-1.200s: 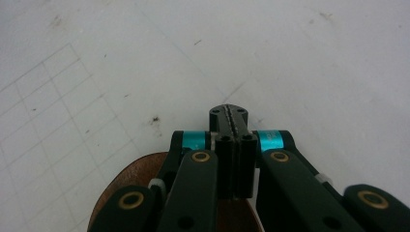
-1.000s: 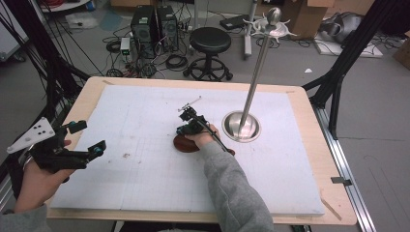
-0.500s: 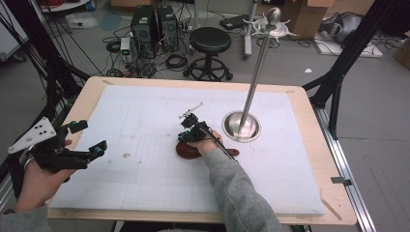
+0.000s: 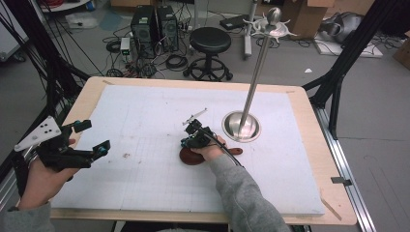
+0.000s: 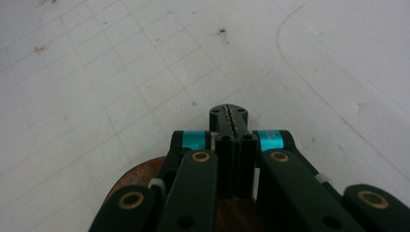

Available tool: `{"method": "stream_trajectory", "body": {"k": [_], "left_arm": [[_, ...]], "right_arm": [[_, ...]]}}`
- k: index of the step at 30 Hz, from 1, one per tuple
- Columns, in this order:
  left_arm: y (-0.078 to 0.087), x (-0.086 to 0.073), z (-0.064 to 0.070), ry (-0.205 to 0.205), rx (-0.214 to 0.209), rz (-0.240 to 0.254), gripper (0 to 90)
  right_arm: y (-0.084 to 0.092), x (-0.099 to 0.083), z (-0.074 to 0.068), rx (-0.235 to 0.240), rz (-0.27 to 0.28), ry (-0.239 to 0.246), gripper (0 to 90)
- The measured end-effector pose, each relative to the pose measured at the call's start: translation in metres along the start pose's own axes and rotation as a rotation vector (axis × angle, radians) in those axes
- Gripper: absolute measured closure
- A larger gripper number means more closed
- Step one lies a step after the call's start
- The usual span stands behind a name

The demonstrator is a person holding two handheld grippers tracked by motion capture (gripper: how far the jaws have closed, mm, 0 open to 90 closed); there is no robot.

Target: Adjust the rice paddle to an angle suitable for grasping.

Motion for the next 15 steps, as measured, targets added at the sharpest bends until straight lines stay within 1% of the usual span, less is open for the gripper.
{"method": "stream_trajectory", "body": {"k": [4,11,13,15], "left_arm": [[-0.002,0.000,0.000,0.002,-0.003,0.000,1.7],[-0.007,0.000,0.000,-0.001,-0.012,-0.006,1.7],[-0.008,0.000,0.000,-0.001,-0.014,-0.009,1.7],[-0.009,0.000,-0.001,0.000,-0.015,-0.011,1.7]], "right_arm": [[0.006,-0.007,-0.003,0.005,0.007,0.020,90.0],[0.012,-0.017,-0.008,0.011,0.017,0.037,90.0],[0.015,-0.021,-0.011,-0.002,0.027,0.052,90.0],[0.019,-0.025,-0.016,-0.014,0.025,0.087,90.0]]}}
Point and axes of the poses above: each handheld gripper's, and its own axes: y roughly backward along the jaws, x roughly out of its top, z roughly to its right, the point moved 6 cm from there along -y, roughly forward along the jaws, and after that the axes turned 11 degrees about -x, right-handed, at the moved point
